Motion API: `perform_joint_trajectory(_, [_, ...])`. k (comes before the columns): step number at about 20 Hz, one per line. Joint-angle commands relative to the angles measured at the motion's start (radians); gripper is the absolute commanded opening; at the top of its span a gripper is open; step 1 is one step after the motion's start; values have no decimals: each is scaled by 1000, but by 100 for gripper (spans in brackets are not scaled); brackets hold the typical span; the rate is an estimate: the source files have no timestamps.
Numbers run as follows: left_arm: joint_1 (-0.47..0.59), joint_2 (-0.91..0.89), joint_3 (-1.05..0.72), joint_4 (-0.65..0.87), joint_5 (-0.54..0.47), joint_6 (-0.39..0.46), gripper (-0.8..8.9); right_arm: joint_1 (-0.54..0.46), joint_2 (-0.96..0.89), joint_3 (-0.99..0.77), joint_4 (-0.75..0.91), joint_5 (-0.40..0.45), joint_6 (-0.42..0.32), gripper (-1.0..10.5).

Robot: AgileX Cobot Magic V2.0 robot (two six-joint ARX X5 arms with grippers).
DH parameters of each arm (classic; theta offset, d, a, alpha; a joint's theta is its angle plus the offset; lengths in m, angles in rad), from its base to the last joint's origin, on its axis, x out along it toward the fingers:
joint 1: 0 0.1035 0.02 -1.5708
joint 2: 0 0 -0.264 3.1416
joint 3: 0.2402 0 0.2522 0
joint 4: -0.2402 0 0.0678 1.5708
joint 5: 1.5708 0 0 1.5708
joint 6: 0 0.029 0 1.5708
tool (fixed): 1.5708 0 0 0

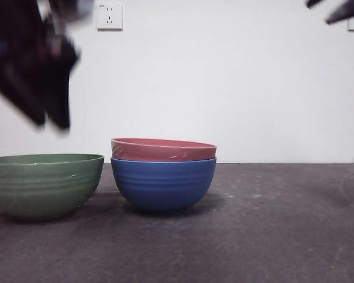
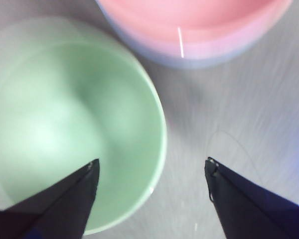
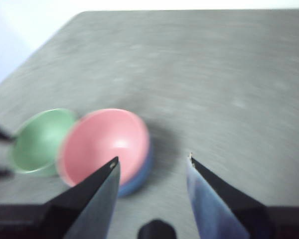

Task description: Pick up the green bowl on the top,put the green bowl on the left,pick up the red bowl in the middle,put the red bowl on the right

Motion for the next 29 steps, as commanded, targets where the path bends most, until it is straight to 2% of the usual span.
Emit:
perform_joint_trajectory(1, [8, -119, 32, -12, 1, -80, 348, 91, 93, 98, -41, -2, -48, 222])
perform_joint_trajectory(3, [42, -217, 47, -24, 0, -110, 345, 178, 200, 201, -108, 2, -89, 222])
perform_joint_trajectory(6, [147, -338, 47, -84, -1, -113, 345, 296, 362, 333, -191, 12, -119, 221])
perform_joint_trajectory(10, [359, -454, 47, -187, 2, -101, 345, 443, 569, 471, -266, 95, -161, 220])
perform_joint_trajectory(13, [459, -500, 47, -227, 6, -85, 345, 524, 686, 517, -274, 131, -185, 218])
perform_joint_trajectory(18, [476, -517, 47, -266, 32, -85, 345, 611, 833, 520, -257, 261, -219, 218])
perform_joint_trajectory(22, [476, -517, 47, -267, 31, -85, 345, 623, 903, 520, -219, 264, -222, 215])
perform_joint_trajectory(25, [476, -517, 47, -267, 31, -85, 345, 623, 919, 520, -210, 265, -240, 122])
perform_joint_trajectory(29, [476, -517, 47, -267, 31, -85, 345, 621, 927, 520, -209, 264, -240, 122])
